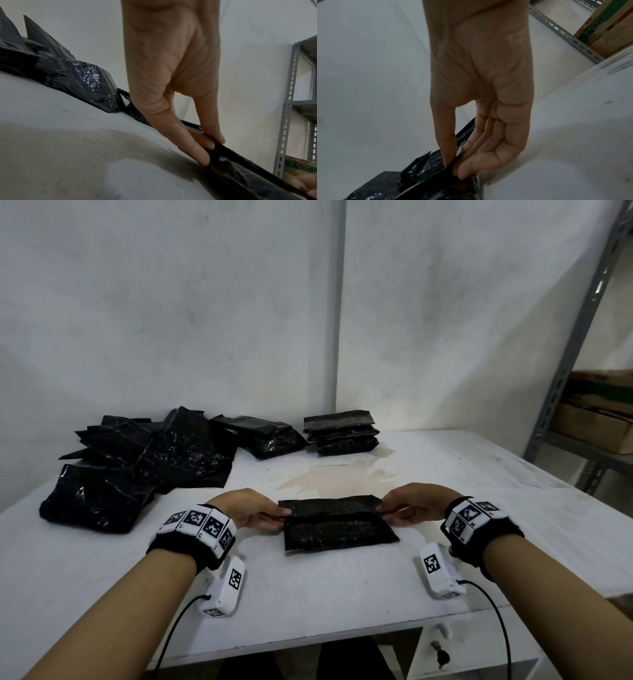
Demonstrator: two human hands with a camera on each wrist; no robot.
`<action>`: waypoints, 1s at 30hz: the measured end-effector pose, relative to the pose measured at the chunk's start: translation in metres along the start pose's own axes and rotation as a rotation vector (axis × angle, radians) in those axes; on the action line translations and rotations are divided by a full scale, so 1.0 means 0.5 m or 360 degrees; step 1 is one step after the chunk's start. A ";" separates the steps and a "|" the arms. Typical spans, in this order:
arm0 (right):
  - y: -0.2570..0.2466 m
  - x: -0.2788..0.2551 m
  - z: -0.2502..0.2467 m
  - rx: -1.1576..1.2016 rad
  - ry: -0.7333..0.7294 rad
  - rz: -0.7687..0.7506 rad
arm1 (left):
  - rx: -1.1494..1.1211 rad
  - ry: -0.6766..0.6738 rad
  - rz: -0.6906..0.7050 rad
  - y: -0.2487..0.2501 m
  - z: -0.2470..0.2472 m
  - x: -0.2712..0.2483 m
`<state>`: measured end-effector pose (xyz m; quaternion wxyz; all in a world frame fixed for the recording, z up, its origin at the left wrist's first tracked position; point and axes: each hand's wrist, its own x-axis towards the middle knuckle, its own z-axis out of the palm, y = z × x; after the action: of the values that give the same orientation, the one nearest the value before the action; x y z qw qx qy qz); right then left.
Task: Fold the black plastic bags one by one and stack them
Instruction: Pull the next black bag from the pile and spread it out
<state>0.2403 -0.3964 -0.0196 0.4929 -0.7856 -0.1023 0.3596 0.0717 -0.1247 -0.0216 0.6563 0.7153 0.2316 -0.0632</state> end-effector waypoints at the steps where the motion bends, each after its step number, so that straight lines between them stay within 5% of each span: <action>1: 0.000 0.000 0.001 -0.0011 0.0013 0.0009 | 0.0007 -0.0004 -0.0006 0.000 0.000 -0.001; 18: -0.010 0.010 0.008 -0.0192 0.0101 0.0092 | 0.0304 0.0061 -0.0063 0.009 0.004 0.006; 23: -0.013 0.013 0.014 -0.0139 0.0037 0.0101 | 0.0415 0.0313 0.0145 0.008 0.008 0.019; 25: -0.011 0.015 0.016 -0.0125 0.0046 0.0097 | 0.0722 0.0469 0.0203 0.004 0.006 0.026; 27: -0.009 0.018 0.016 -0.0076 0.0062 0.0079 | 0.1064 0.0565 0.0447 0.006 0.004 0.030; 30: -0.009 0.017 0.018 0.0003 0.0071 0.0065 | 0.1156 0.0398 0.0893 0.019 0.019 0.019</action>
<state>0.2414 -0.3834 -0.0220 0.4883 -0.7950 -0.0748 0.3521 0.0859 -0.1320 -0.0180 0.3224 0.9356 0.0696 0.1262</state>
